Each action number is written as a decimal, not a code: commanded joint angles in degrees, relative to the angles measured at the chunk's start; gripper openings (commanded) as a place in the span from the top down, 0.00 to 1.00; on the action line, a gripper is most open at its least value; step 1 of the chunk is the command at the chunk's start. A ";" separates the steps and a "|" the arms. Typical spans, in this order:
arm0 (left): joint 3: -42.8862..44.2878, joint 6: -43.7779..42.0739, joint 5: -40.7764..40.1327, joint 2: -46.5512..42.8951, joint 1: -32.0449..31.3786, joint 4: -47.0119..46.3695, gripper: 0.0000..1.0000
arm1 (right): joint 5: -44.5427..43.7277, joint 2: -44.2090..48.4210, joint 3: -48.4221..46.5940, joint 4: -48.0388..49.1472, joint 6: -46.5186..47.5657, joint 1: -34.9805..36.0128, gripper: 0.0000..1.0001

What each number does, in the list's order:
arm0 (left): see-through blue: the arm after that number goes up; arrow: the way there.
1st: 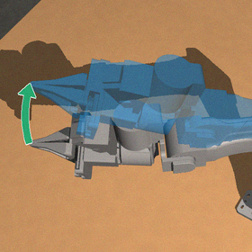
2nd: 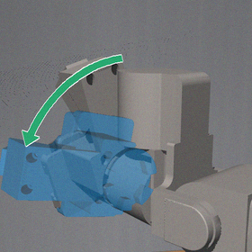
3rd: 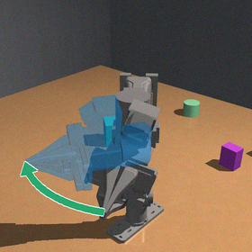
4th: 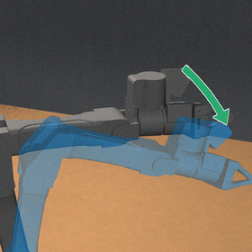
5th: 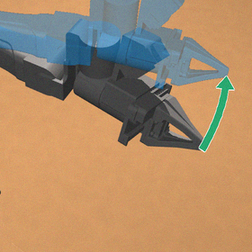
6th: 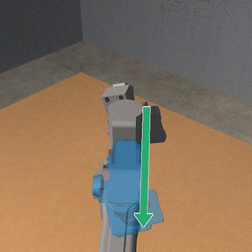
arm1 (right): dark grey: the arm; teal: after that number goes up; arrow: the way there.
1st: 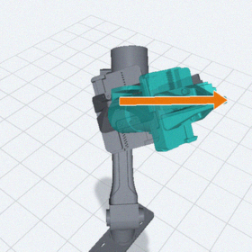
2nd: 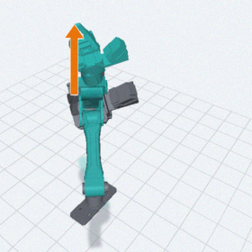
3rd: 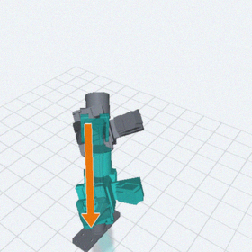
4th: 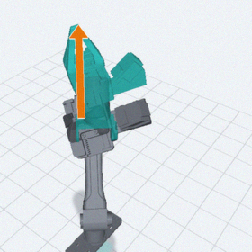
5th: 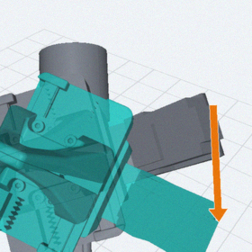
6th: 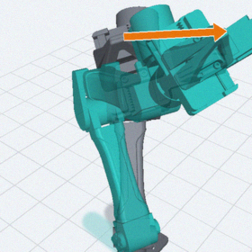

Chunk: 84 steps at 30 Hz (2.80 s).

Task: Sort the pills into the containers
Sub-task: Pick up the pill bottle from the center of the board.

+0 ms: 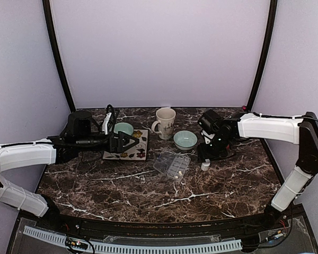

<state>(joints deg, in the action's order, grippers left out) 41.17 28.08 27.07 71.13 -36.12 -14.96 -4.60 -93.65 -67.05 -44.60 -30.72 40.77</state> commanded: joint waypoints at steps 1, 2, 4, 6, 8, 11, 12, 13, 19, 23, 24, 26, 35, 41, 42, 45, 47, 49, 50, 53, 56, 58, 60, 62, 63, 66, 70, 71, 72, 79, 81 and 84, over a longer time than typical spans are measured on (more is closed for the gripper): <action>-0.96 -0.30 0.83 -1.70 0.26 -1.23 0.11 | -0.19 -1.45 0.41 1.75 0.30 0.20 0.38; -0.92 -0.30 0.84 -1.74 0.26 -1.22 0.11 | -0.23 -1.67 0.39 1.75 0.37 0.11 0.38; -0.91 -0.38 0.88 -1.79 0.26 -1.20 0.11 | -0.41 -1.88 0.37 1.92 0.55 -0.22 0.38; -0.98 -0.48 0.88 -1.87 0.26 -1.09 0.11 | -0.42 -2.05 0.34 1.97 0.85 -0.61 0.38; -1.00 -0.56 0.96 -1.80 0.26 -1.04 0.11 | -0.41 -2.30 0.35 1.96 1.14 -1.07 0.38; -0.96 -0.65 1.00 -1.57 0.26 -1.13 0.11 | -0.24 -2.65 0.39 2.06 1.59 -1.62 0.38; -0.92 -0.68 1.02 -1.49 0.26 -1.21 0.11 | -0.16 -2.80 0.36 2.13 1.74 -1.80 0.38; -0.85 -0.72 1.01 -1.38 0.26 -1.28 0.11 | -0.03 -3.02 0.38 2.15 1.91 -1.95 0.39; -0.50 -1.07 0.96 -0.87 0.26 -1.17 0.11 | 1.01 -4.10 0.63 2.73 2.57 -2.62 0.40; -0.31 -1.26 0.80 -0.57 0.26 -1.04 0.11 | 1.56 -4.85 0.62 3.15 3.01 -2.84 0.41; -0.26 -1.33 0.79 -0.48 0.26 -0.99 0.11 | 1.68 -5.00 0.65 3.26 3.08 -3.03 0.42; -0.14 -1.43 0.67 -0.26 0.26 -0.92 0.11 | 2.07 -5.29 0.55 3.37 3.32 -3.27 0.45; 0.53 -1.66 0.82 0.92 0.26 -0.85 0.11 | 3.05 -6.28 0.60 3.79 4.12 -4.27 0.48; 1.09 -1.87 1.05 1.88 0.26 -0.78 0.11 | 3.51 -6.63 0.61 3.82 4.51 -4.61 0.51; 1.18 -1.88 1.13 1.98 0.26 -0.77 0.11 | 3.66 -6.72 0.62 3.82 4.57 -4.69 0.51; 1.41 -1.95 1.19 2.25 0.26 -0.83 0.11 | 3.76 -6.73 2.40 3.86 4.69 -4.78 0.51; 1.54 -2.05 1.23 2.46 0.26 -0.72 0.11 | 3.98 -6.80 2.53 3.84 4.75 -4.91 0.52; 1.67 -2.06 1.32 2.67 0.26 -0.70 0.11 | 4.10 -6.95 2.76 3.87 4.75 -4.89 0.52; 1.72 -2.02 1.38 2.77 0.26 -0.72 0.11 | 4.13 -6.93 2.84 3.92 4.79 -4.91 0.52; 1.85 -2.14 1.45 3.02 0.26 -0.85 0.11 | 4.35 -6.86 2.92 4.14 4.92 -5.00 0.54; 1.98 -2.15 1.58 3.21 0.26 -0.91 0.11 | 4.59 -6.90 2.50 4.25 5.05 -5.01 0.56; 2.04 -2.22 1.66 3.38 0.26 -0.87 0.11 | 4.70 -6.90 2.17 4.31 5.14 -5.08 0.56; 2.12 -2.24 1.80 3.48 0.26 -0.83 0.11 | 4.82 -6.99 1.77 4.25 5.24 -5.08 0.54; 2.23 -2.31 1.84 3.57 0.26 -0.81 0.11 | 4.85 -6.91 1.44 4.13 5.32 -5.07 0.52; 2.24 -2.32 1.85 3.51 0.26 -0.78 0.11 | 4.79 -6.78 1.40 3.97 5.32 -5.03 0.50; 2.49 -2.54 1.72 3.49 0.26 -0.47 0.11 | 4.69 -6.48 1.37 3.71 5.41 -5.08 0.48; 2.88 -2.83 1.83 3.73 0.26 -0.12 0.11 | 4.61 -6.17 -0.70 3.14 5.64 -5.09 0.48; 3.00 -2.83 1.82 3.79 0.26 -0.08 0.11 | 4.60 -6.14 -0.86 3.03 5.62 -5.07 0.48; 3.10 -2.85 1.84 3.90 0.26 -0.07 0.11 | 4.68 -6.17 -0.95 2.97 5.71 -5.11 0.49; 3.74 -2.94 2.09 4.36 0.26 0.21 0.11 | 5.05 -6.56 -1.00 2.85 6.01 -5.18 0.51; 3.83 -2.94 2.11 4.45 0.26 0.20 0.11 | 5.00 -6.54 -0.73 2.72 6.02 -5.18 0.51; 3.80 -2.87 2.19 4.58 0.26 0.27 0.11 | 4.87 -6.40 -0.47 2.60 6.15 -5.31 0.51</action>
<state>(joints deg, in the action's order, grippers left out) 43.18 26.04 28.25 75.77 -36.12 -14.87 0.23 -100.31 -66.94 -41.34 -25.32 35.99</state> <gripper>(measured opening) 0.893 0.490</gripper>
